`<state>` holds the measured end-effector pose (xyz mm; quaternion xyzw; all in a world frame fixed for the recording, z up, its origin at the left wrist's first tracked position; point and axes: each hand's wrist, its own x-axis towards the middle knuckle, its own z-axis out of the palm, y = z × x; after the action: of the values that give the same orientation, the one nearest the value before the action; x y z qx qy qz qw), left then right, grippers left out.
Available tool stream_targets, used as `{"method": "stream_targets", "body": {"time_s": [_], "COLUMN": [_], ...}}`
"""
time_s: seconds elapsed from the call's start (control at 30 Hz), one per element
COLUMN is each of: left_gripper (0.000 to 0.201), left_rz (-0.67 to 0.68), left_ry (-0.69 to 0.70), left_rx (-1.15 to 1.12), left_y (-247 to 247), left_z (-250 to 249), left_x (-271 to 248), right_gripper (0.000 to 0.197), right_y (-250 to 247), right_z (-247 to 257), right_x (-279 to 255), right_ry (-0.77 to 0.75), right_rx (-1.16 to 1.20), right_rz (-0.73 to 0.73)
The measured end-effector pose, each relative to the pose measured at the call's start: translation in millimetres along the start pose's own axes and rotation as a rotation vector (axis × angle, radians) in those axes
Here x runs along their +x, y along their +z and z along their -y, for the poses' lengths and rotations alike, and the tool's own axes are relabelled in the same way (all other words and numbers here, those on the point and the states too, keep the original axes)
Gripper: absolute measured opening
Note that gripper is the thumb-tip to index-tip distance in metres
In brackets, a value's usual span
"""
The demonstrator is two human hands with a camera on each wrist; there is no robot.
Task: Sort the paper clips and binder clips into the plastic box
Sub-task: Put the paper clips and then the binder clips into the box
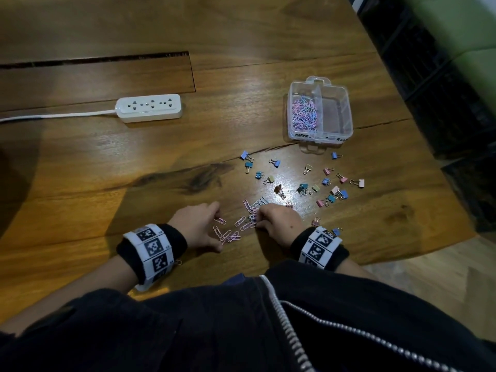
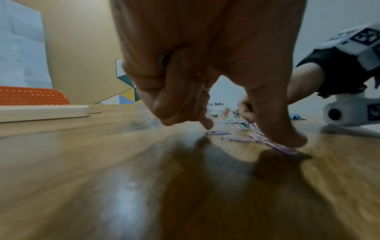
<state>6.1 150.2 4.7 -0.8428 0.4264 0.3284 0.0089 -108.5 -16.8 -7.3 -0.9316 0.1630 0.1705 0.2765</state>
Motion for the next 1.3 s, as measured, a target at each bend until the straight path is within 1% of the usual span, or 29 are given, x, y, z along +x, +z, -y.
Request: {"method": "stream_targets", "body": {"time_s": [0.03, 0.07, 0.17, 0.23, 0.3, 0.37, 0.43, 0.47, 0.5, 0.57, 0.63, 0.67, 0.73, 0.83, 0.9, 0.97, 1.0, 1.03, 1.1, 1.13, 1.17, 1.23, 1.3], "left_gripper": [0.068, 0.065, 0.043, 0.029, 0.019, 0.017, 0.015, 0.015, 0.017, 0.019, 0.012, 0.007, 0.007, 0.019, 0.021, 0.020, 0.024, 0.030, 0.034, 0.032, 0.029, 0.028, 0.029], "left_rz": [-0.002, -0.002, -0.023, -0.040, -0.013, 0.016, 0.021, 0.028, 0.040, 0.089, 0.161, 0.204, 0.249, 0.261, 0.253, 0.207, 0.151, 0.078, -0.039, -0.057, -0.045, 0.011, 0.034], "left_ry": [0.000, 0.000, 0.009, 0.037, 0.058, 0.055, 0.029, 0.010, -0.009, -0.033, -0.022, -0.004, 0.045, 0.125, 0.109, 0.001, -0.069, -0.124, -0.155, -0.144, -0.135, -0.136, -0.143], "left_rx": [-0.004, -0.024, -0.032, 0.006, 0.017, 0.005, -0.069, -0.167, -0.318, -0.780, -1.243, -1.422, -1.634, -1.754, -1.756, -1.668, -1.526, -1.296, -0.812, -0.665, -0.585, -0.522, -0.482], "left_y": [2, 3, 2, 0, 0, 0, -2, -3, -6, -14, -22, -26, -31, -35, -37, -38, -38, -37, -32, -29, -27, -22, -19], "left_z": [0, 0, -2, -7, -12, -15, -17, -16, -15, -11, -5, -2, 3, 9, 13, 15, 16, 17, 23, 27, 32, 37, 37], "left_x": [1, 2, 9, 15, 19, 24, 27, 30, 30, 29, 25, 23, 19, 16, 13, 11, 10, 10, 6, 4, 0, -6, -10], "right_gripper": [0.015, 0.016, 0.016, 0.012, 0.006, 0.008, 0.011, 0.014, 0.016, 0.019, 0.019, 0.018, 0.018, 0.021, 0.026, 0.026, 0.027, 0.028, 0.028, 0.028, 0.030, 0.031, 0.029], "right_y": [0, 1, 3, 3, 1, -3, -9, -12, -14, -19, -24, -26, -27, -26, -23, -19, -16, -14, -10, -9, -8, -6, -6], "right_z": [-1, -2, -5, -5, -5, -5, -5, -5, -5, -4, -3, -1, 1, 3, 2, -1, -2, -3, -3, -2, -1, 2, 7], "right_x": [1, 1, 2, 2, 4, 5, 6, 6, 5, 2, -1, -3, -3, -3, 0, 3, 4, 5, 7, 7, 8, 9, 11], "right_ry": [0.003, 0.001, -0.008, 0.000, 0.020, 0.068, 0.135, 0.154, 0.160, 0.161, 0.167, 0.165, 0.150, 0.148, 0.180, 0.228, 0.246, 0.258, 0.271, 0.269, 0.266, 0.267, 0.268], "right_rx": [-0.007, -0.018, -0.044, 0.018, 0.160, 0.339, 0.549, 0.649, 0.748, 0.942, 1.089, 1.144, 1.230, 1.291, 1.253, 1.245, 1.277, 1.320, 1.395, 1.416, 1.423, 1.401, 1.278], "right_rz": [0.008, 0.020, 0.042, 0.033, 0.007, -0.021, -0.023, -0.020, -0.016, 0.004, 0.043, 0.066, 0.103, 0.152, 0.184, 0.216, 0.230, 0.243, 0.264, 0.276, 0.286, 0.294, 0.273]}}
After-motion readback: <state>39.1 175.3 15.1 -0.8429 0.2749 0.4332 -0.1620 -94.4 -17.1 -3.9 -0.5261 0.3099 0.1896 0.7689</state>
